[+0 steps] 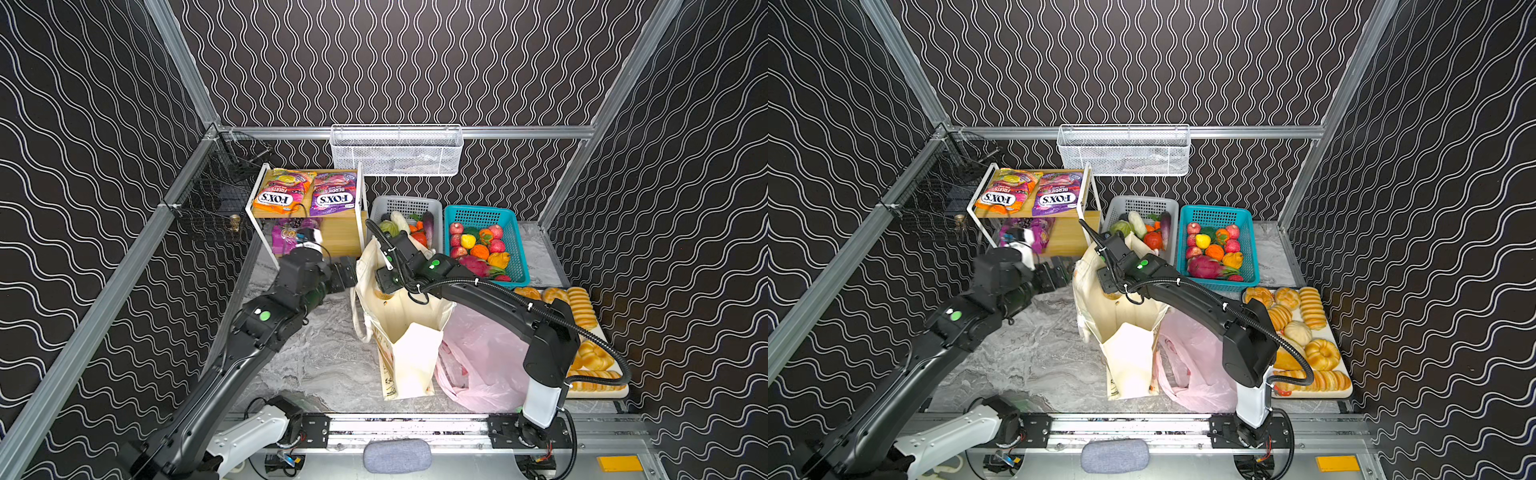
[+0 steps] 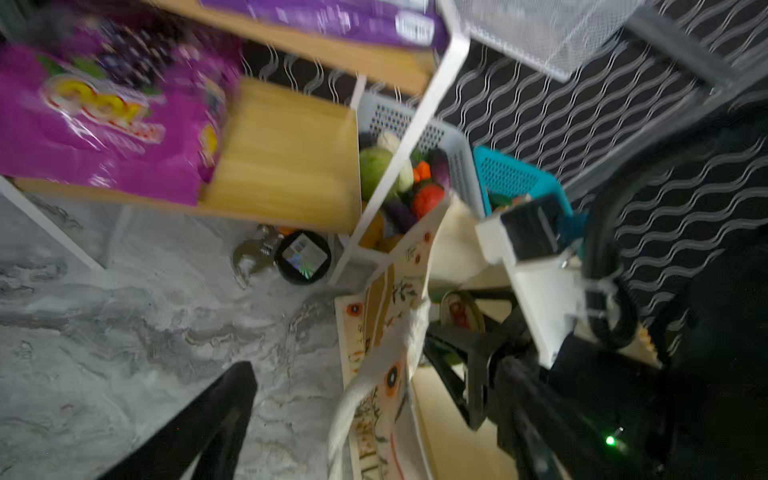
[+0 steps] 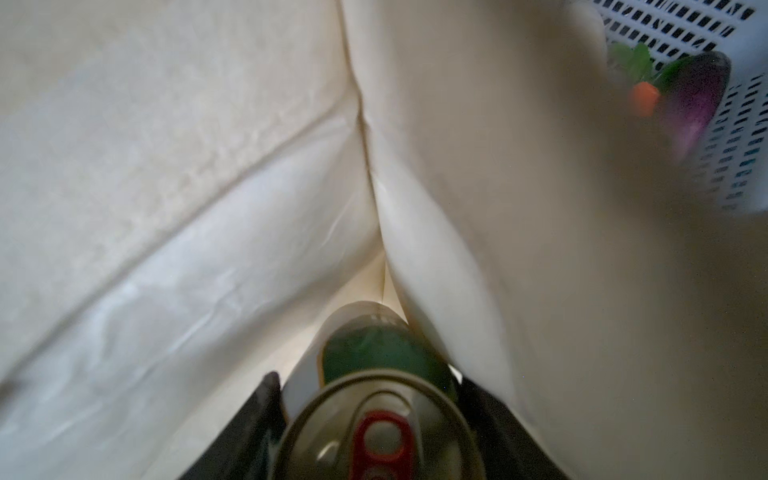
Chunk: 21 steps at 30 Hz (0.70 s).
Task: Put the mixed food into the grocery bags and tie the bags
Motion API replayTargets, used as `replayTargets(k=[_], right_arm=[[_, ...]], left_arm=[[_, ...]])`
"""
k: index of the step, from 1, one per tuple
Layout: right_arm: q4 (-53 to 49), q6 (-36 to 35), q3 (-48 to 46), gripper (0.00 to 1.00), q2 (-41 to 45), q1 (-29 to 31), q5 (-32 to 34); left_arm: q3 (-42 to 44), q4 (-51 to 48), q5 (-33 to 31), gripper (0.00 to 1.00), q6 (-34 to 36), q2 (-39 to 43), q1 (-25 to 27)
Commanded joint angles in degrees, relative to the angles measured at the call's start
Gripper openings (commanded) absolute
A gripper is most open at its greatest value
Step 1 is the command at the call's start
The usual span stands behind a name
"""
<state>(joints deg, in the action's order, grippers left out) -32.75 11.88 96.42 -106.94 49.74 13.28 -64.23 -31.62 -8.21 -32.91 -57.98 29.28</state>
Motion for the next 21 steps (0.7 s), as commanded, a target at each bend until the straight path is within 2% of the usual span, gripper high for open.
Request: replayTargets(k=[1,4,7,9,11,13,17,21], right_arm=[[1.95,3.09,-1.17,0.33,1.09,0.04,0.36],[3.25,4.23,-4.08,0.33,1.67,0.03,-1.59],[2.64,3.99,-5.54,0.33,1.55,0.1,-2.85],[2.63,2.7,-5.95,0.33,1.81,0.5,-4.62],[3.21,0.55,-6.08,0.33,2.33,1.2,-6.34],[3.57,-0.58,-6.17,0.34,3.36,2.24,-5.06],[3.95,-0.72,-7.54,0.34,5.97,2.73,-3.28],[7.33,-1.32,-12.95,0.34,9.4,3.08,-3.13]], left_arm=[[2.38,3.58,10.61,0.85,-0.65,-1.4,-0.05],[4.24,6.94,15.07,0.76,-1.94,-3.13,-0.07],[4.59,8.15,16.65,0.68,-2.62,-4.87,-0.04],[4.63,8.13,15.98,0.63,-3.04,-5.54,-0.09],[4.89,8.45,15.1,0.51,-3.39,-5.87,-0.07],[5.29,8.13,13.34,0.36,-4.79,-6.01,-0.05],[6.64,7.76,10.34,0.19,-7.3,-5.34,-0.08],[8.85,9.05,8.1,0.1,-11.79,-4.14,-0.05]])
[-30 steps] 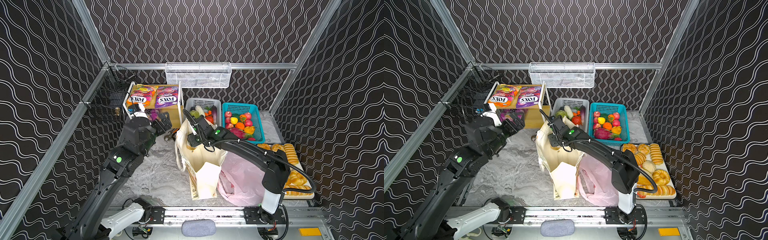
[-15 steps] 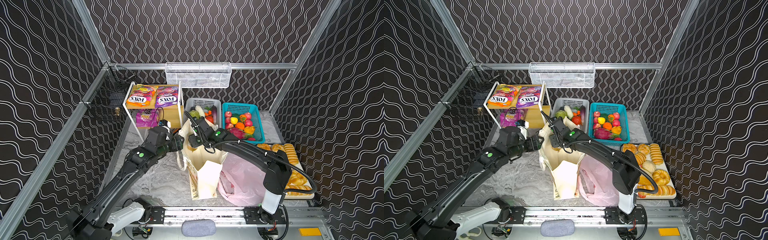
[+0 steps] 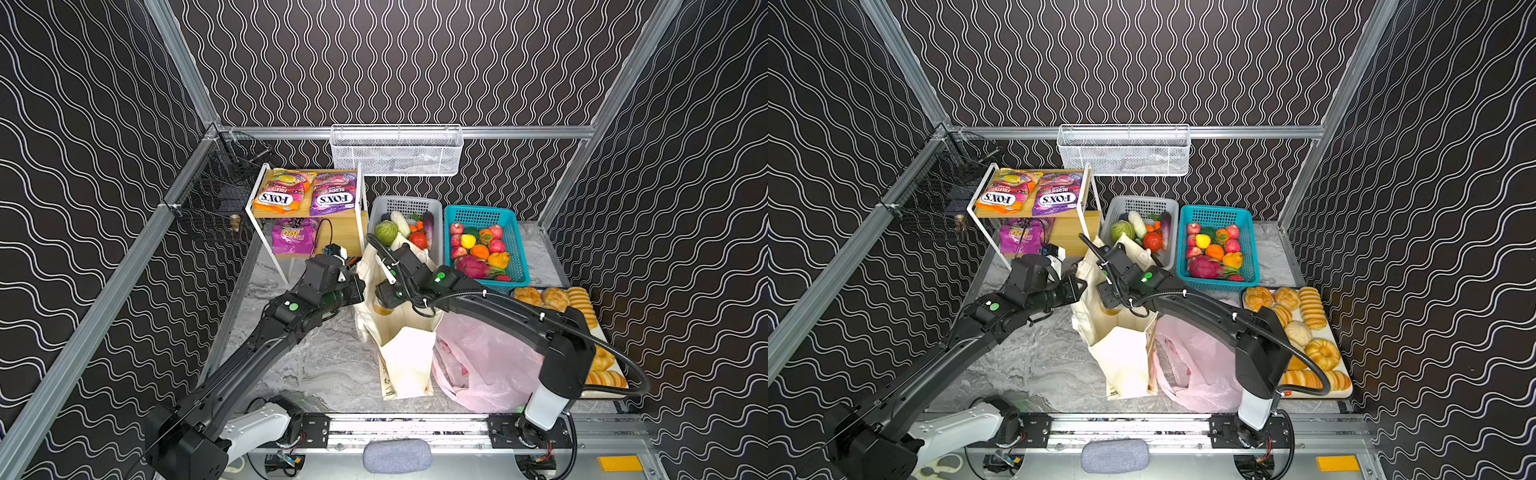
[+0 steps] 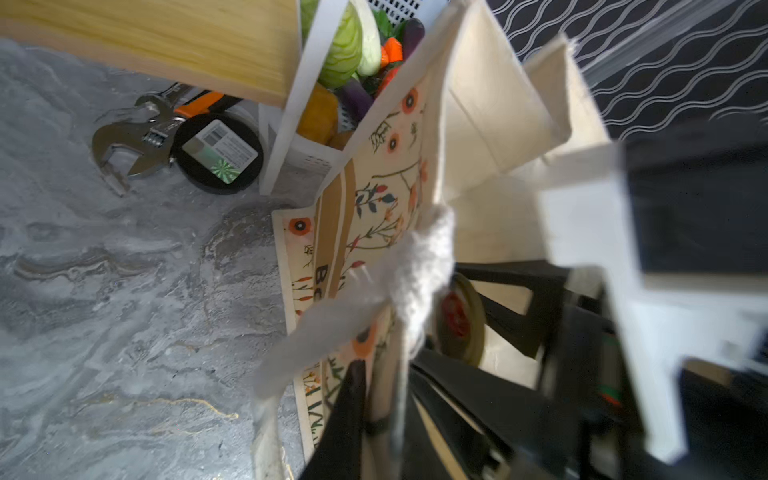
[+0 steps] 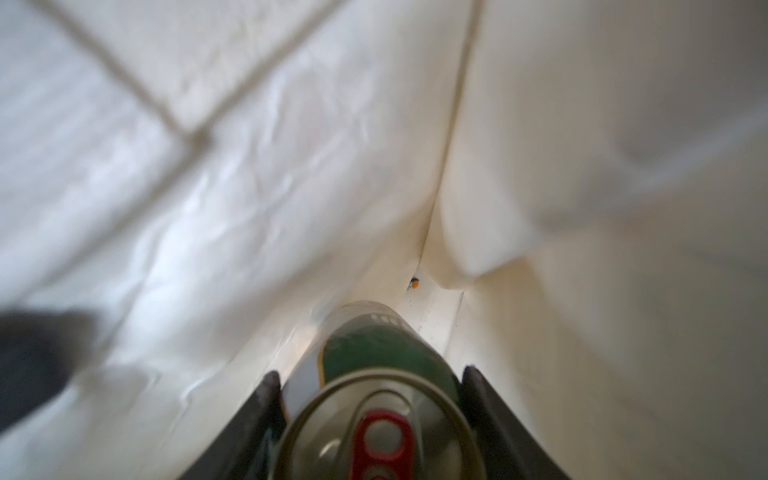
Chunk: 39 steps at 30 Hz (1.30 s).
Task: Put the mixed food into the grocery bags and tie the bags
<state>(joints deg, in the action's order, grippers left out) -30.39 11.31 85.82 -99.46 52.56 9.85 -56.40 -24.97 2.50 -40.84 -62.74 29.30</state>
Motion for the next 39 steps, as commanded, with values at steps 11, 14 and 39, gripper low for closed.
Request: replayTargets(k=[11,14,39], right_arm=[[5.65,4.9,0.65,0.34,-5.95,-0.45,4.82],[8.87,6.86,-0.14,0.34,-6.53,-1.6,5.3],[8.61,6.71,-0.6,0.47,-12.55,-2.98,-0.9]], left_arm=[[2.23,7.09,-1.37,0.01,-7.77,3.32,-0.04],[1.43,6.47,-1.18,0.01,-7.58,3.48,-0.1],[-0.19,4.46,-2.59,0.16,-4.93,1.13,-0.03]])
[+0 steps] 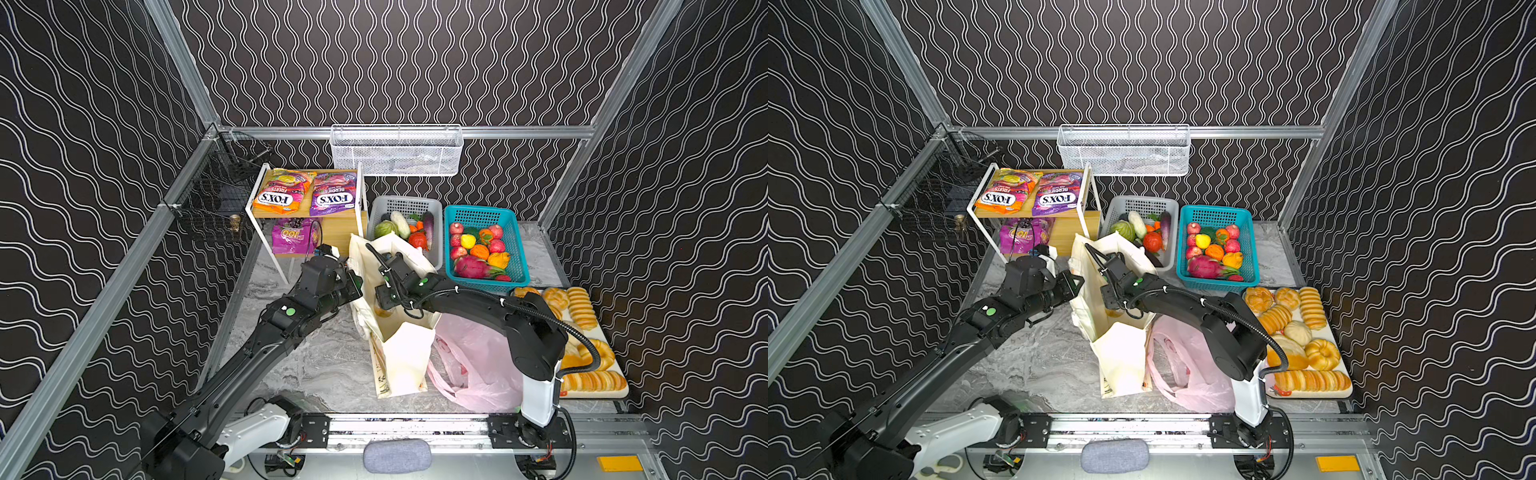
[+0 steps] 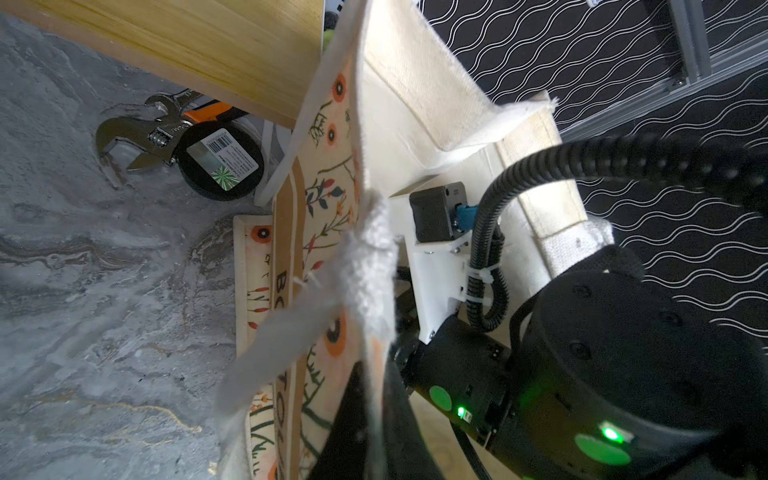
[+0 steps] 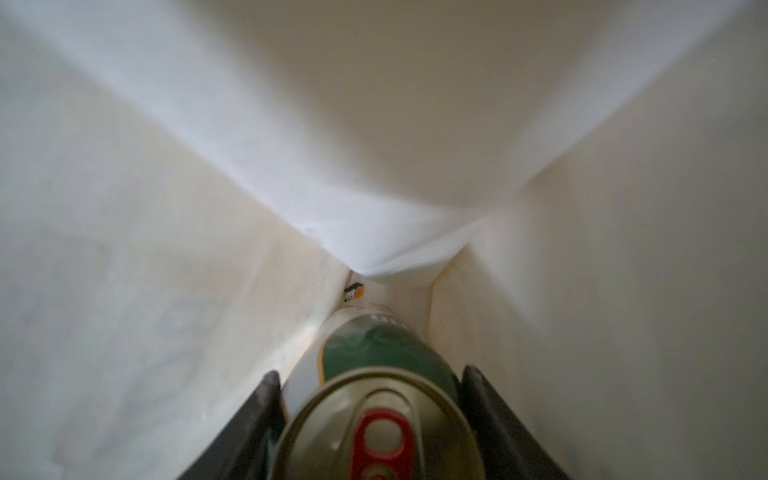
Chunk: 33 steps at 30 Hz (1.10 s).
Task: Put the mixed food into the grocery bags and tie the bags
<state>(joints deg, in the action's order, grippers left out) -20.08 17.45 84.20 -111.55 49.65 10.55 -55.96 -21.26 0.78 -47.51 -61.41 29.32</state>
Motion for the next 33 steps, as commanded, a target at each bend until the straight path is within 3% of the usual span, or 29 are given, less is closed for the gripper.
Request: replayTargets(k=[1,17,33], right_arm=[[-1.81,0.5,1.22,0.49,-0.36,-0.08,-1.99],[-2.24,-1.08,3.77,0.82,4.19,-0.01,-5.07],[-2.33,-1.11,3.42,0.91,10.87,-0.08,-7.11]], left_arm=[[-0.63,0.61,-0.94,0.17,1.79,-0.2,-0.05],[0.31,0.06,-1.99,0.14,2.82,-1.08,-0.09],[0.68,0.16,-2.51,0.13,3.82,-2.39,-0.11]])
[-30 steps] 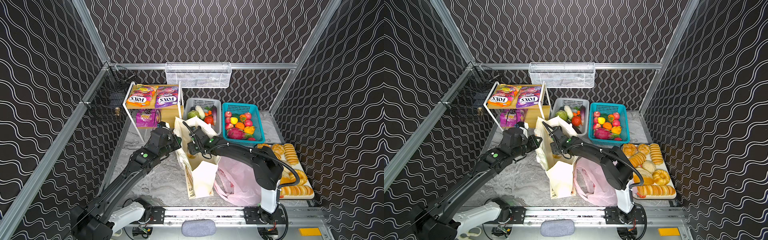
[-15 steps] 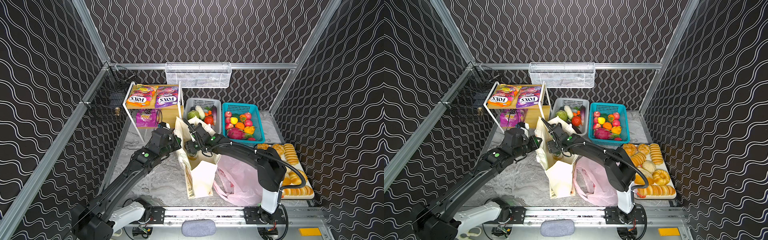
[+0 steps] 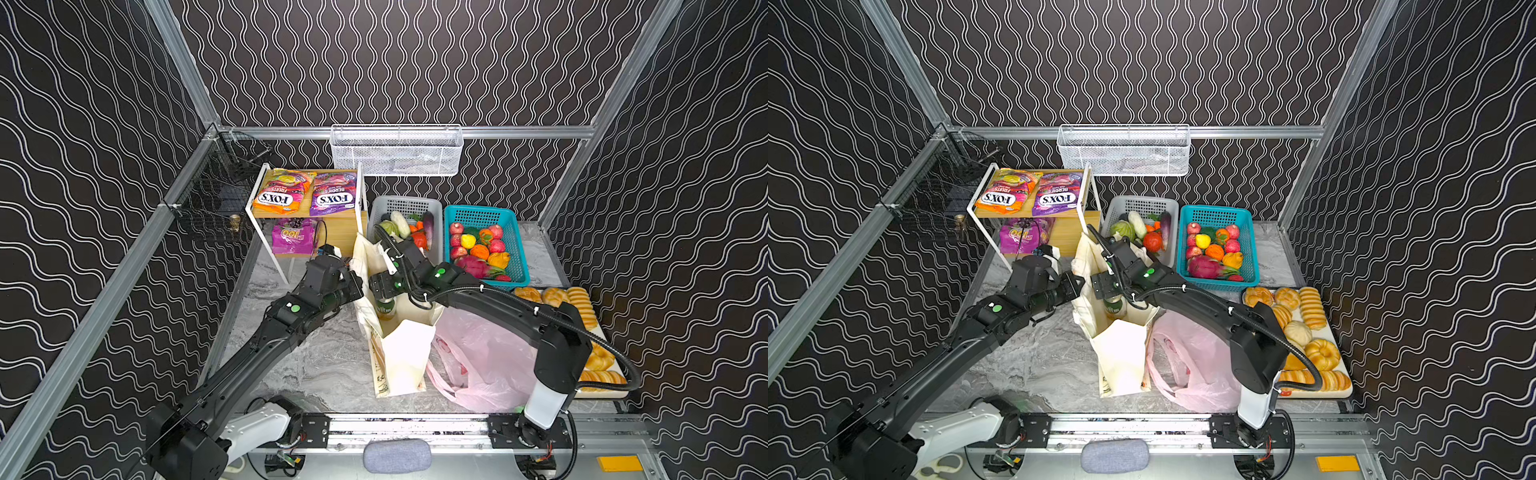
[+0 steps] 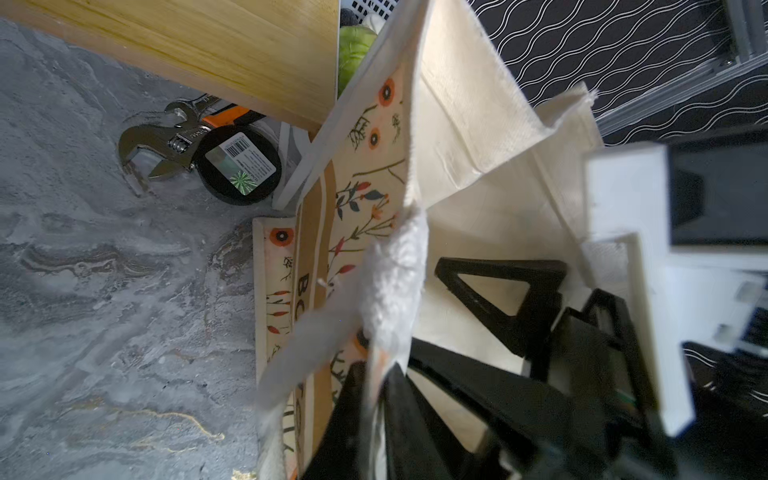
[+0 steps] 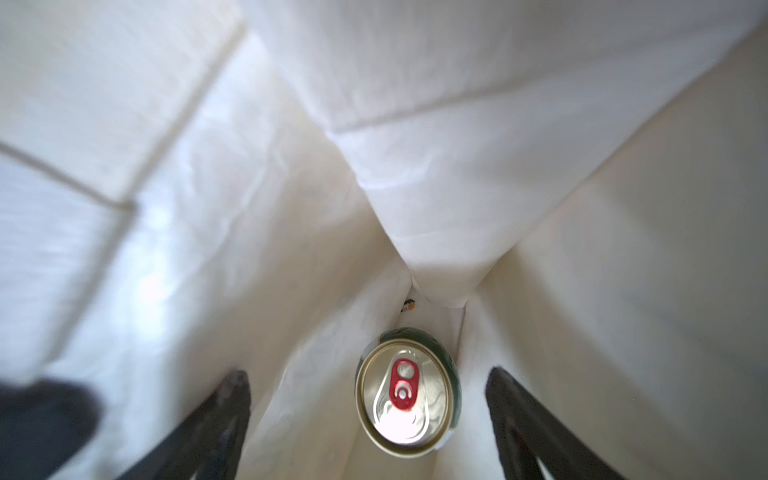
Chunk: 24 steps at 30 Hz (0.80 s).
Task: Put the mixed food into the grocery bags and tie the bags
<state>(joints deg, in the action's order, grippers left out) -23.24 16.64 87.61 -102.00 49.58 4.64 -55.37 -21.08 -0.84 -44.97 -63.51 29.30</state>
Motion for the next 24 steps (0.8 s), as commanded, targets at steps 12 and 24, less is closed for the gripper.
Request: replayTargets(k=[12,24], right_arm=[[3.53,0.49,-2.79,0.92,12.25,-0.01,-2.65],[-1.59,7.86,-8.42,0.85,21.53,-12.77,-7.69]], left_arm=[[-0.43,-0.01,-1.73,0.13,3.3,-0.49,-0.04],[-1.06,-0.27,-1.63,0.13,4.74,-0.41,-0.04]])
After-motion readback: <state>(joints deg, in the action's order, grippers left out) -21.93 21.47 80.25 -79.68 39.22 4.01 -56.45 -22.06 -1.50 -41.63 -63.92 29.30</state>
